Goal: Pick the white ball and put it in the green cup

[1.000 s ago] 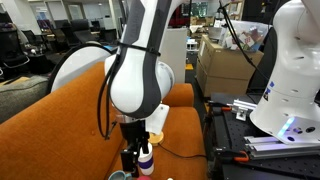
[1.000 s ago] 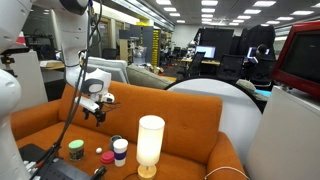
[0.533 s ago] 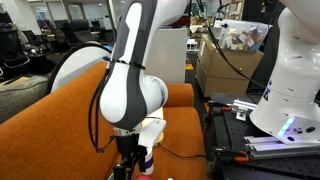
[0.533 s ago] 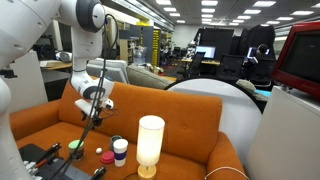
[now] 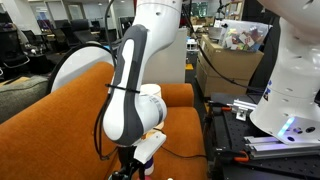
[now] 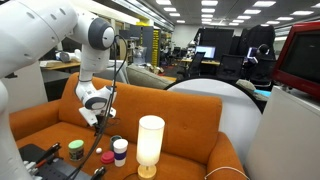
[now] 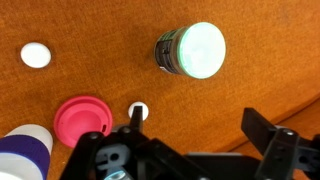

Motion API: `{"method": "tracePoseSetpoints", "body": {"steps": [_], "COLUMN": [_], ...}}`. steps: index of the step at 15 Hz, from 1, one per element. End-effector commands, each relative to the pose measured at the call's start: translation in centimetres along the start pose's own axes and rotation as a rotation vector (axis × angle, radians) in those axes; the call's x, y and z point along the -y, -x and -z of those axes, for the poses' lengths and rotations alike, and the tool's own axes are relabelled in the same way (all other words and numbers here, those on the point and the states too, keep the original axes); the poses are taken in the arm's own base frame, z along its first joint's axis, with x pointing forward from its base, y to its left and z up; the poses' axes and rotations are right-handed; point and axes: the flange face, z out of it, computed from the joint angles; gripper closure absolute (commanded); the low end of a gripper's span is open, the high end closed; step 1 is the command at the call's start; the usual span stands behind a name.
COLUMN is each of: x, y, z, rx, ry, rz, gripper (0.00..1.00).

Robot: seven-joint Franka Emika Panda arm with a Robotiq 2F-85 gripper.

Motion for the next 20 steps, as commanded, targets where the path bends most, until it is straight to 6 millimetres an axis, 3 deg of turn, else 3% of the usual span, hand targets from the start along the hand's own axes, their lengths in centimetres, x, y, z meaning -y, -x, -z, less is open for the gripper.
{"method": "tracePoseSetpoints", "body": {"steps": [1,6,15,16,20], "x": [0.1,0.2,-2.5,-2.6,-2.6], "y": [-0.1,-0.5,-4.1,-3.4,-3.5], "z": [0.1,-0.7,-7.6,-6.9,-7.4], "rx": [-0.001,0.013,-0.037,-0.013,-0.013], "ry": [0.0,-0.003,0.048,0.049,0.05], "rz": [-0.001,-0.025,-0.385,-0.338,-0.343], "gripper": [0.0,0.0,0.0,0.0,0.0]}}
